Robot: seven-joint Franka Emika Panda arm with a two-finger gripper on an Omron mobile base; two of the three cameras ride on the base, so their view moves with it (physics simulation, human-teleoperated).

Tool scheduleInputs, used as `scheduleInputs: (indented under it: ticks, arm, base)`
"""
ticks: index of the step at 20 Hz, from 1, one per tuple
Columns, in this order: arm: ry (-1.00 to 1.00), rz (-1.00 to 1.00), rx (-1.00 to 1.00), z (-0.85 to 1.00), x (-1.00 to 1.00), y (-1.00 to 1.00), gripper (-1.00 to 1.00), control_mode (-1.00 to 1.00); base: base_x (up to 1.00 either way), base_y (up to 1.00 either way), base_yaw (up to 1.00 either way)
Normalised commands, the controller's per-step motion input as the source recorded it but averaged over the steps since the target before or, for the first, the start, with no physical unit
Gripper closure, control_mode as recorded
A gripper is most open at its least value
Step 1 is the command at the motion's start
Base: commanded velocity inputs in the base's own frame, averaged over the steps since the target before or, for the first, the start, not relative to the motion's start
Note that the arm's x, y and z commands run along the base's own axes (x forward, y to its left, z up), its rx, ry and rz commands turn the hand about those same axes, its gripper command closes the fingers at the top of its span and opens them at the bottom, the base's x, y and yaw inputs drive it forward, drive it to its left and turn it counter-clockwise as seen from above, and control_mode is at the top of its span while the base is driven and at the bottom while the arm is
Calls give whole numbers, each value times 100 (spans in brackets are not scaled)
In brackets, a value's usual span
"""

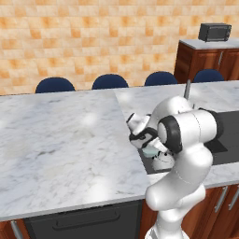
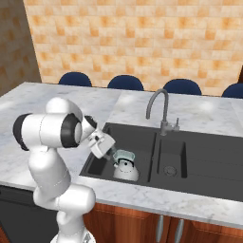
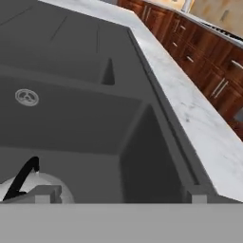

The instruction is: Open the cabinet, pick the kettle from the cabinet, and place it in the sink.

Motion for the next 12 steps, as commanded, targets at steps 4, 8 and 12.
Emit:
scheduleInputs:
  ticks: [4,8,12]
  arm:
    - [0,21,13,37,-31,3,-100,-100]
    - [0,26,17,41,-28,5,-100,-100]
    - [3,26,13,41,-28,6,-100,-100]
  base:
    - [0,0,0]
    - [0,0,0]
    - [0,0,0]
